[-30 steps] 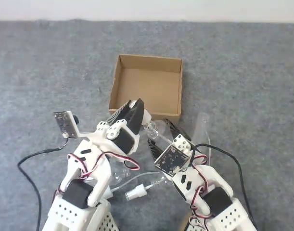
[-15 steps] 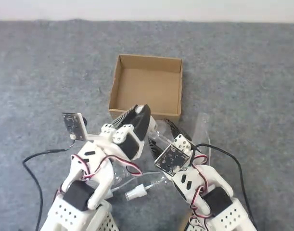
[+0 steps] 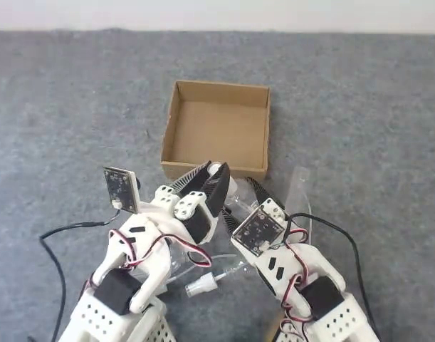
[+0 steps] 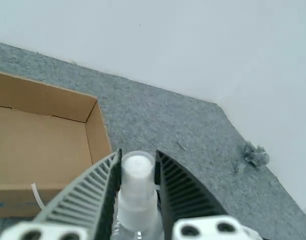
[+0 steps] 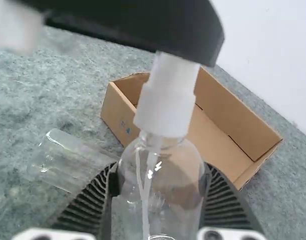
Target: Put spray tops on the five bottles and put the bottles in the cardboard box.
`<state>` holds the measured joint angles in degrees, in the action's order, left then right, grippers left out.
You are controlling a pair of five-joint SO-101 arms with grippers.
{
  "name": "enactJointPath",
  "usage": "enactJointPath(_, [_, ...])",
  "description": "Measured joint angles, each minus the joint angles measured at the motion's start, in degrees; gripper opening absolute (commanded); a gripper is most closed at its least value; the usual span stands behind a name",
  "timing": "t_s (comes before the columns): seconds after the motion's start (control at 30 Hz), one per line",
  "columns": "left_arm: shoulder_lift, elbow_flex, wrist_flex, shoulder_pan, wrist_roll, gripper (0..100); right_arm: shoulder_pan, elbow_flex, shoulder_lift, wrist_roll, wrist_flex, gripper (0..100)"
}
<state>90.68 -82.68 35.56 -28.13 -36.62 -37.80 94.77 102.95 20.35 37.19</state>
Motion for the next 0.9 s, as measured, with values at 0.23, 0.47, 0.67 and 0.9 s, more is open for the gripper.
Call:
enactJointPath(0.23, [0.0,0.0,0.1,0.0,0.4,1,0.5,0.0,0.0,-0.6,0.0,6.0])
enactJointPath(0.47, [0.0,0.0,0.1,-0.2,0.4,1,0.5,0.0,-0.1,-1.1,0.7,5.8])
enactJointPath(0.67, [0.0,-0.3,0.5,-0.4,0.6,1,0.4,-0.3,-0.1,-4.3,3.6,5.8])
enactJointPath(0.9, [0.0,-0.3,0.5,-0.6,3.1,1,0.3,-0.7,-0.1,-4.7,3.7,5.5])
